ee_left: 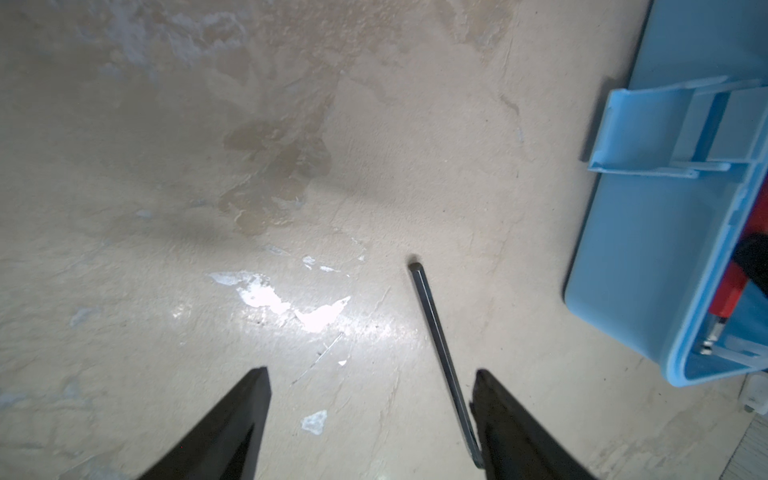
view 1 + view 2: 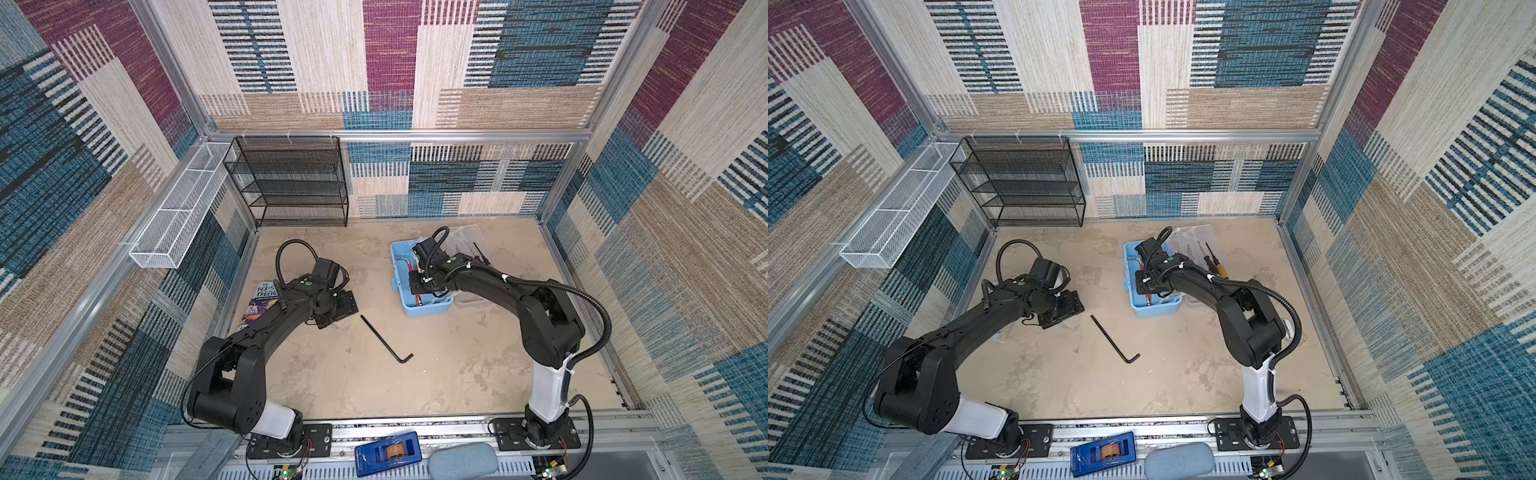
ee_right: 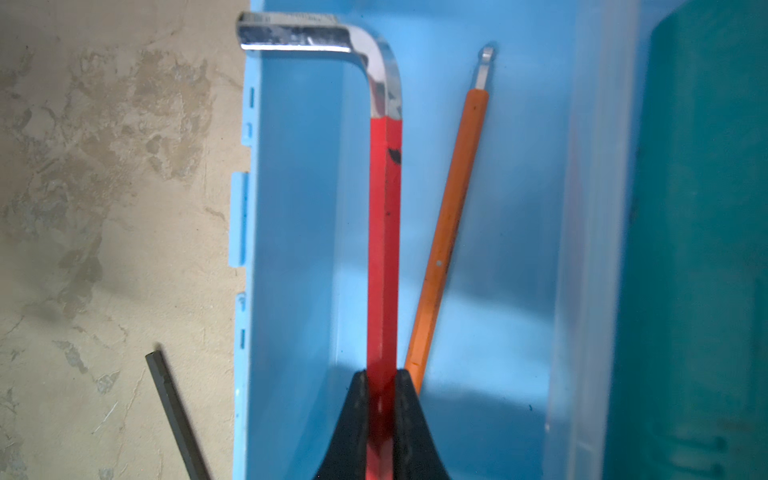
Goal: Pack the tool kit
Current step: 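Lift the red hex key and carry it over the blue box with right gripper, then lower red hex key into box, open right gripper while left nears black key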
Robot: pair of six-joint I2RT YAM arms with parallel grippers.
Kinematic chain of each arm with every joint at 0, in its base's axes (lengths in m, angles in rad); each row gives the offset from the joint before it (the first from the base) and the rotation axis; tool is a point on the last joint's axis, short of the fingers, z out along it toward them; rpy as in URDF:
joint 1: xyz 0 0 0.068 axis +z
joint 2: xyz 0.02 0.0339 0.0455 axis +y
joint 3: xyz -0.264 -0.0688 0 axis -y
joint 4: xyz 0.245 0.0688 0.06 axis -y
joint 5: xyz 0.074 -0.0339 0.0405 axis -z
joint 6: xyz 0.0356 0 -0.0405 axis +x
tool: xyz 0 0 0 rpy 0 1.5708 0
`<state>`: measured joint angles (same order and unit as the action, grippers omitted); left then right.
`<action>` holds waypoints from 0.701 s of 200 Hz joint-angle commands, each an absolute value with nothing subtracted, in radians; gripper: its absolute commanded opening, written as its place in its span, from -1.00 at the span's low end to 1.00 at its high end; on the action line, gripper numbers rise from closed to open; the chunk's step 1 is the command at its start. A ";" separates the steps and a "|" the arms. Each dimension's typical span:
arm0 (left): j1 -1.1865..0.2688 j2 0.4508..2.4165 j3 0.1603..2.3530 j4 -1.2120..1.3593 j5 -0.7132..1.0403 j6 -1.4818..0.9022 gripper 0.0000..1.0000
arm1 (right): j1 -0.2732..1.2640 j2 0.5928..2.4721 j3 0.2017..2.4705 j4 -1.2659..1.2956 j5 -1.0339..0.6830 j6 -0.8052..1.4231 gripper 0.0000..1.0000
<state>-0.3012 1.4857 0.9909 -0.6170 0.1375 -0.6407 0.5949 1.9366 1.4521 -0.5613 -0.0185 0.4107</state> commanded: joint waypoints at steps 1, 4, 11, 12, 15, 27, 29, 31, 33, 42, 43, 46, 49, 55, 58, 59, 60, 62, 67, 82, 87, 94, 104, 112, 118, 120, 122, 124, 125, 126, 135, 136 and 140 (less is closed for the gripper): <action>-0.305 1.493 1.000 -0.622 0.133 -0.628 0.59 | 0.593 1.944 1.451 -0.533 -0.023 0.423 -0.85; -0.304 1.495 1.001 -0.622 0.133 -0.628 0.59 | 0.592 1.946 1.451 -0.534 -0.022 0.424 -0.85; -0.307 1.497 1.003 -0.623 0.134 -0.628 0.59 | 0.592 1.949 1.450 -0.535 -0.020 0.423 -0.85; -0.307 1.497 1.003 -0.623 0.133 -0.629 0.59 | 0.591 1.950 1.450 -0.536 -0.019 0.424 -0.84; -0.307 1.498 1.004 -0.623 0.133 -0.629 0.59 | 0.591 1.952 1.449 -0.537 -0.018 0.423 -0.85; -0.308 1.503 1.006 -0.623 0.134 -0.629 0.59 | 0.586 1.960 1.450 -0.538 -0.023 0.425 -0.85; -0.308 1.504 1.006 -0.622 0.134 -0.628 0.59 | 0.586 1.961 1.450 -0.539 -0.024 0.427 -0.85; -0.308 1.505 1.007 -0.623 0.135 -0.629 0.59 | 0.585 1.962 1.450 -0.540 -0.025 0.428 -0.85; -0.308 1.505 1.008 -0.623 0.135 -0.628 0.59 | 0.586 1.963 1.450 -0.541 -0.023 0.428 -0.85; -0.308 1.509 1.009 -0.623 0.136 -0.628 0.58 | 0.583 1.966 1.450 -0.544 -0.024 0.427 -0.84; -0.308 1.509 1.009 -0.624 0.136 -0.628 0.58 | 0.583 1.966 1.451 -0.544 -0.023 0.427 -0.84; -0.308 1.509 1.009 -0.623 0.136 -0.628 0.58 | 0.583 1.967 1.451 -0.545 -0.023 0.427 -0.84; -0.309 1.510 1.009 -0.622 0.135 -0.629 0.58 | 0.583 1.967 1.451 -0.546 -0.023 0.428 -0.84; -0.310 1.511 1.008 -0.622 0.133 -0.628 0.58 | 0.581 1.969 1.453 -0.546 -0.023 0.427 -0.84; -0.311 1.511 1.007 -0.622 0.133 -0.628 0.58 | 0.582 1.969 1.454 -0.548 -0.022 0.426 -0.84; -0.310 1.511 1.007 -0.622 0.133 -0.629 0.58 | 0.581 1.970 1.455 -0.548 -0.022 0.425 -0.84; -0.311 1.511 1.007 -0.622 0.133 -0.629 0.58 | 0.581 1.971 1.455 -0.548 -0.022 0.425 -0.84; -0.311 1.510 1.008 -0.621 0.132 -0.630 0.58 | 0.581 1.972 1.457 -0.549 -0.023 0.425 -0.83; -0.310 1.512 1.007 -0.621 0.130 -0.629 0.58 | 0.580 1.976 1.461 -0.554 -0.021 0.425 -0.83; -0.311 1.517 1.011 -0.623 0.132 -0.621 0.58 | 0.581 1.992 1.475 -0.569 -0.014 0.423 -0.81; -0.312 1.520 1.013 -0.623 0.132 -0.618 0.58 | 0.580 1.997 1.481 -0.574 -0.013 0.423 -0.81; -0.311 1.525 1.019 -0.623 0.134 -0.615 0.58 | 0.580 2.002 1.487 -0.579 -0.011 0.423 -0.78; -0.313 1.533 1.030 -0.630 0.136 -0.608 0.58 | 0.580 2.009 1.494 -0.586 -0.005 0.423 -0.74; -0.312 1.539 1.041 -0.636 0.139 -0.604 0.57 | 0.580 2.012 1.500 -0.590 0.000 0.423 -0.73; -0.313 1.545 1.047 -0.639 0.140 -0.600 0.56 | 0.580 2.015 1.502 -0.591 0.002 0.422 -0.71; -0.313 1.546 1.050 -0.641 0.140 -0.600 0.55 | 0.580 2.014 1.504 -0.591 0.004 0.422 -0.71; -0.313 1.547 1.051 -0.642 0.140 -0.599 0.55 | 0.580 2.016 1.503 -0.592 0.004 0.422 -0.71; -0.313 1.549 1.053 -0.643 0.140 -0.598 0.55 | 0.580 2.016 1.504 -0.592 0.004 0.420 -0.70; -0.313 1.549 1.054 -0.642 0.140 -0.598 0.54 | 0.581 2.016 1.506 -0.593 0.005 0.420 -0.70; -0.313 1.551 1.056 -0.643 0.140 -0.598 0.54 | 0.581 2.017 1.506 -0.593 0.005 0.420 -0.70; -0.314 1.554 1.060 -0.647 0.141 -0.598 0.53 | 0.580 2.020 1.512 -0.596 0.005 0.419 -0.68; -0.314 1.554 1.060 -0.647 0.141 -0.598 0.53 | 0.580 2.019 1.512 -0.597 0.005 0.419 -0.68; -0.314 1.554 1.060 -0.647 0.141 -0.598 0.53 | 0.581 2.019 1.515 -0.597 0.004 0.419 -0.67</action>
<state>-0.3126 1.5459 1.0447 -0.6193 0.1379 -0.6231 0.5819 2.0121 1.4975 -0.5964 -0.0158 0.4171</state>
